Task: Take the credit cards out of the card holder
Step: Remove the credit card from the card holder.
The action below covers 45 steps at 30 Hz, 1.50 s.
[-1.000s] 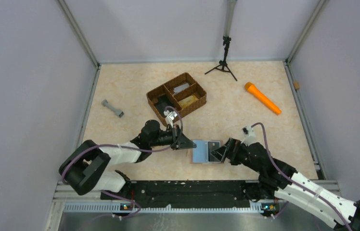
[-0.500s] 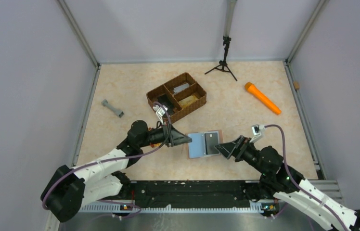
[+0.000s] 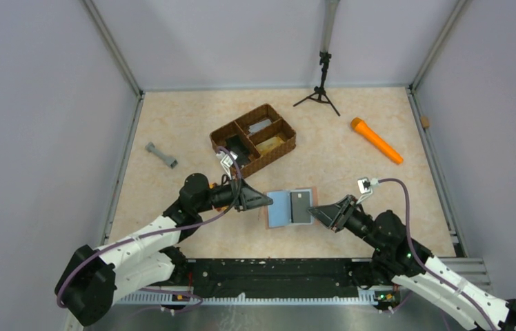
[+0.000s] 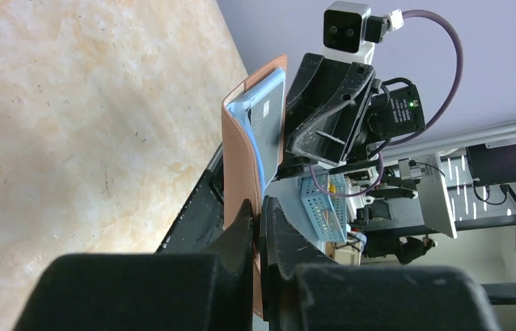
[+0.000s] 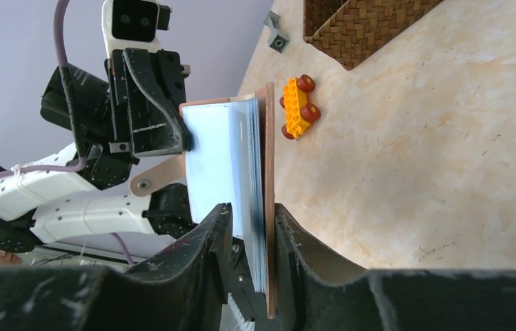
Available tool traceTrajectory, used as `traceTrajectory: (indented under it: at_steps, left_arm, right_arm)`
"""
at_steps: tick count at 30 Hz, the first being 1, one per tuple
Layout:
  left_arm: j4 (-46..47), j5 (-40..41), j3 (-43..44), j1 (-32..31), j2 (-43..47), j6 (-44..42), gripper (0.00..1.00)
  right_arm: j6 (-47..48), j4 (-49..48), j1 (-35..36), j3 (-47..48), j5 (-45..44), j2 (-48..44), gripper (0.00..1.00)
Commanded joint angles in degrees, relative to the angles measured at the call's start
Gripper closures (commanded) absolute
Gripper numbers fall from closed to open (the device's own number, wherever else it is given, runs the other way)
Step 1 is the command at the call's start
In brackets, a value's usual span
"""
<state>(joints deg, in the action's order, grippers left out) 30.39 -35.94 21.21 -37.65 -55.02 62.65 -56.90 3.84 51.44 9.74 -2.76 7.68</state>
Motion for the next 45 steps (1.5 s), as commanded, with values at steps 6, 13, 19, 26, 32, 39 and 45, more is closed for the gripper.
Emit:
traceTrajectory:
  at_steps: [6,13,19,26,32,39,45]
  left_arm:
    - [0.8,1.1,1.7,0.0,2.0,-1.3,1.00]
    - [-9.0,5.9,2.4,0.0,2.0,-7.5,1.00]
    - [-24.3,13.6,5.6,0.0,0.0,-17.4,0.66]
    - [-36.4,18.8,10.9,-0.2,2.0,-23.7,0.50]
    - [-45.7,21.5,14.7,-0.2,7.7,-27.0,0.50]
    - [-24.1,8.2,11.3,-6.2,2.9,-19.3,0.63]
    - [-15.0,6.4,14.6,-11.8,-10.4,-16.4,0.66]
  right_arm:
    - [-0.4,-5.0,-0.5,-0.9,0.6,0.8,0.93]
    - [-0.1,-4.2,-0.4,0.1,-0.5,0.7,1.00]
    - [-1.2,-1.6,-0.4,-0.2,-2.5,0.8,1.00]
    - [-2.0,0.9,-0.5,-0.4,-5.0,1.6,1.00]
    - [-2.7,0.3,-0.4,-1.4,-6.1,2.6,1.00]
    - [-4.5,-4.7,-0.4,-3.5,-4.6,3.2,1.00]
    - [-6.4,-8.0,-0.4,-4.1,-2.3,3.7,1.00]
